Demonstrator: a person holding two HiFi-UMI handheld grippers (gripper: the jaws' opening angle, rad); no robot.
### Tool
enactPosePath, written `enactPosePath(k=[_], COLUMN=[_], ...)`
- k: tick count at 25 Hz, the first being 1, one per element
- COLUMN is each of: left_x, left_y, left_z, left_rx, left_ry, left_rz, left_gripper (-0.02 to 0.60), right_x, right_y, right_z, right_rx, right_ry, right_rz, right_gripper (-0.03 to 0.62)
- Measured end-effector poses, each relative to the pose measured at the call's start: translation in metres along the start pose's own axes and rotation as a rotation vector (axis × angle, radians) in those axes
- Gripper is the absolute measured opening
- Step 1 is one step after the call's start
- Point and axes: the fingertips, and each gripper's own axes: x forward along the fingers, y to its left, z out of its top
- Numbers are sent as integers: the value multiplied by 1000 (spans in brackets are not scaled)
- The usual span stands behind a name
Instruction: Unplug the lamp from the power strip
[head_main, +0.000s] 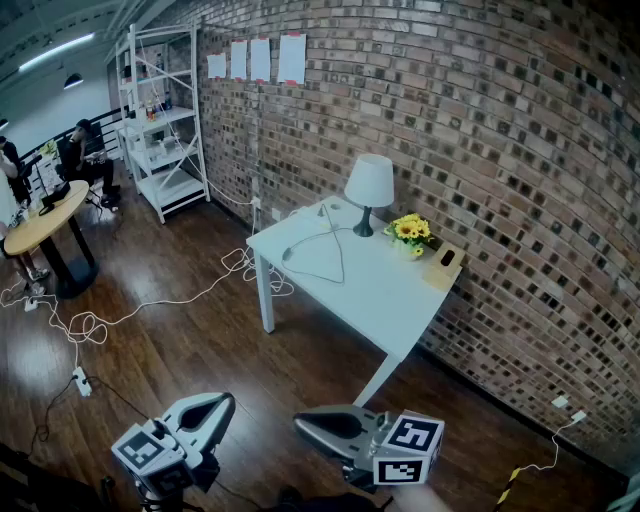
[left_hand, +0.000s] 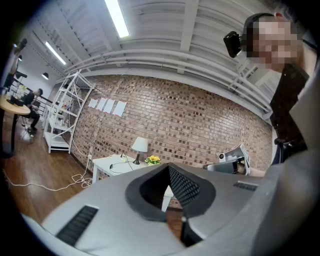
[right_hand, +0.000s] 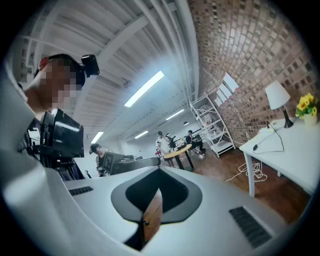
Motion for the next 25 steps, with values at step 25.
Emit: enactPosePath(k=[25], left_x=[-3], left_y=[50], left_z=[-3], left_rx=[-30], left_ry=[36], left_rz=[68], left_gripper=[21], right_x=[62], right_y=[-20], right_z=[-17], right_rx=[20], right_ry=[46], right_rz=[103], right_gripper=[-11])
